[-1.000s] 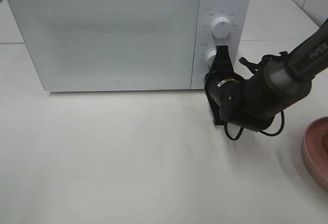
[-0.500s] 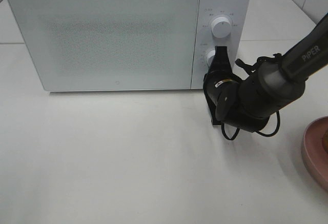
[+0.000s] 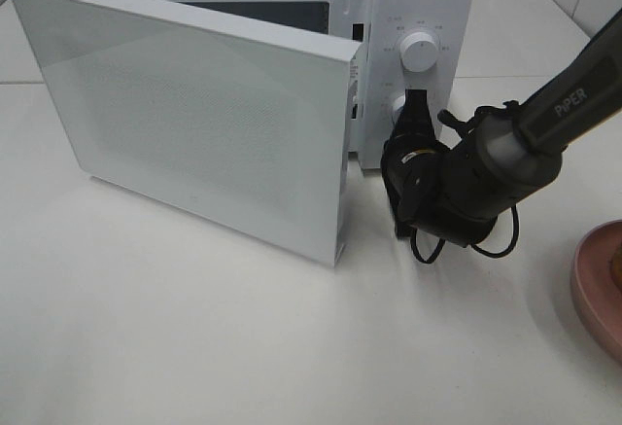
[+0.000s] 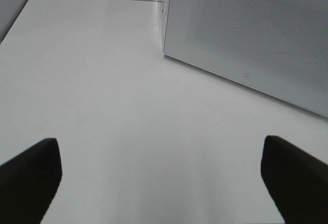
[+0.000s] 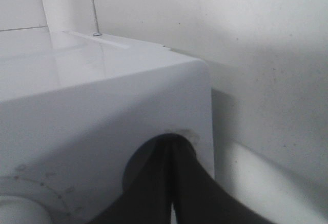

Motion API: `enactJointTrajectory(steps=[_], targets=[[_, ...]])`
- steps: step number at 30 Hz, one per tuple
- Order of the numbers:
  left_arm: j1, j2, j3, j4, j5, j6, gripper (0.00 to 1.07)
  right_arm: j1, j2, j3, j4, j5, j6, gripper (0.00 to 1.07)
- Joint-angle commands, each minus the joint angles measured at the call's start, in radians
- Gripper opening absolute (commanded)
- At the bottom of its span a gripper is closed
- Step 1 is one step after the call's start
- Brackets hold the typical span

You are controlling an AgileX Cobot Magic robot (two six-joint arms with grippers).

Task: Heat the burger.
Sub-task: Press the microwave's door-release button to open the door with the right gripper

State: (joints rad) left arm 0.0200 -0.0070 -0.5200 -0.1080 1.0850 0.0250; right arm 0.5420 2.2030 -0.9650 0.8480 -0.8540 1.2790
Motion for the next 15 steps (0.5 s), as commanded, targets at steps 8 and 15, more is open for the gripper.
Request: enactJointTrajectory(steps=[8, 15], targets=[[0.000, -0.021, 0.003, -0.001, -0.014, -0.004, 0.98, -0.050, -0.004, -0.087, -0.088, -0.207, -0.015, 0.00], [0.000, -0.021, 0.003, -0.001, -0.014, -0.004, 0.98, -0.050, -0.019, -0.056, -0.086, -0.136, -0.020, 0.00]])
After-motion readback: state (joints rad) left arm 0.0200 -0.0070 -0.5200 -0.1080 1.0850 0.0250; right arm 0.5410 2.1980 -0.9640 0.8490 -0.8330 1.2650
